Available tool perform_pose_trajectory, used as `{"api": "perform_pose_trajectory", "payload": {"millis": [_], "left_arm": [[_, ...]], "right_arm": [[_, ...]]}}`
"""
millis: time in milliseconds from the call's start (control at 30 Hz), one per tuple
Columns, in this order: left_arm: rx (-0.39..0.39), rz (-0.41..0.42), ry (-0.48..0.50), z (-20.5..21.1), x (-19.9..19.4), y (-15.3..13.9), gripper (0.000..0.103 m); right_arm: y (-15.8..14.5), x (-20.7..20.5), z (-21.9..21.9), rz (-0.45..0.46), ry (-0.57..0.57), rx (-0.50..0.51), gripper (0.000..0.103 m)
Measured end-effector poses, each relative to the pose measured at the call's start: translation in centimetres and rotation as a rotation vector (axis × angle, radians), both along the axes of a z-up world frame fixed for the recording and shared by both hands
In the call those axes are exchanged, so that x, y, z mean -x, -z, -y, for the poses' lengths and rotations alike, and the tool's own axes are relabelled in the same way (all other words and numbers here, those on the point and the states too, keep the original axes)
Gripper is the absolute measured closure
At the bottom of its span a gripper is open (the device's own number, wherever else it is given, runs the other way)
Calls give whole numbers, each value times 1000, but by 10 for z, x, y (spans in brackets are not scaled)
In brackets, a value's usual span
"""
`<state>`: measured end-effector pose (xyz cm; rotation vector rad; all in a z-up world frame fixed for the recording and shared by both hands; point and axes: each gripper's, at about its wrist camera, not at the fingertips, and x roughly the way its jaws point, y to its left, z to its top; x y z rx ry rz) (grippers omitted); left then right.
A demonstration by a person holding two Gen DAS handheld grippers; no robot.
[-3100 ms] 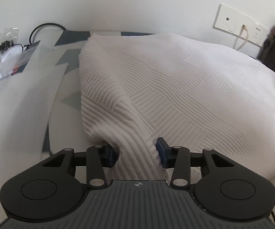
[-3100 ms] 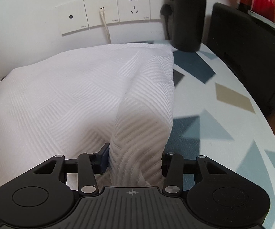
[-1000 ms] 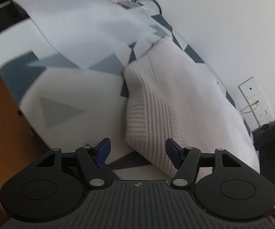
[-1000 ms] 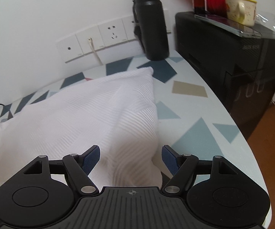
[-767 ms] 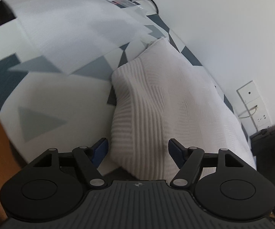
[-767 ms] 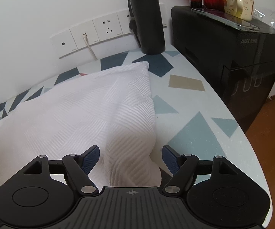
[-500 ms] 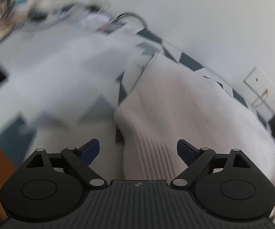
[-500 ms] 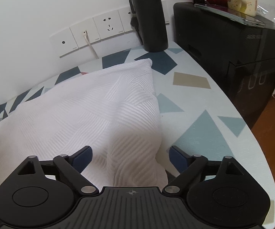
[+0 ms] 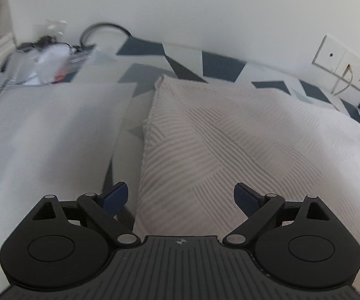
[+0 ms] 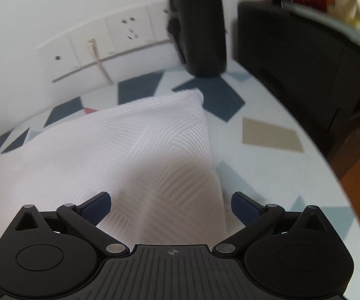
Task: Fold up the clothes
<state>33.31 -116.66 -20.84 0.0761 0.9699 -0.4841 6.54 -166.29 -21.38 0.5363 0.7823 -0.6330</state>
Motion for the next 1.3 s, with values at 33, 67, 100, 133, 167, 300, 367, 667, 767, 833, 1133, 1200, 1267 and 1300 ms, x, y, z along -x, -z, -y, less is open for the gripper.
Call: {"api": "perform_pose_trajectory", "payload": {"millis": [33, 67, 100, 133, 167, 300, 367, 667, 767, 833, 1133, 1200, 1267, 1300], "left_arm": [[-9, -9, 19, 5, -7, 3, 10], [-18, -19, 37, 10, -15, 6, 10], [-21, -27, 52, 13, -19, 9, 10], [-18, -35, 62, 15, -20, 10, 10], [-16, -43, 73, 17, -21, 12, 10], [-8, -70, 114, 24, -24, 18, 3], [4, -85, 136, 27, -25, 17, 3], [-10, -94, 228, 47, -16, 16, 3], [6, -92, 227, 44, -19, 16, 3], [24, -98, 212, 38, -21, 15, 3], [51, -84, 44, -11, -1, 4, 3], [52, -69, 13, -20, 9, -1, 3], [58, -55, -12, -27, 22, -7, 3], [63, -49, -23, -29, 28, -10, 3]], "right_arm": [[4, -2, 1, -8, -1, -11, 1], [7, -4, 3, -17, -2, -23, 1], [11, -6, 4, -25, -3, -34, 1], [14, -8, 6, -34, -5, -46, 1], [16, -10, 4, -41, -11, -43, 1], [16, -19, -6, -68, -68, -12, 1], [16, -24, -11, -80, -96, -7, 1], [13, -45, -38, -136, -212, 18, 1], [13, -44, -37, -140, -202, 27, 1], [13, -42, -36, -143, -185, 33, 1], [-1, 11, -10, -47, 28, -3, 1], [-7, 30, -6, -14, 67, -20, 1], [-11, 49, -4, 3, 101, -14, 1], [-13, 59, -2, 16, 117, -19, 1]]}}
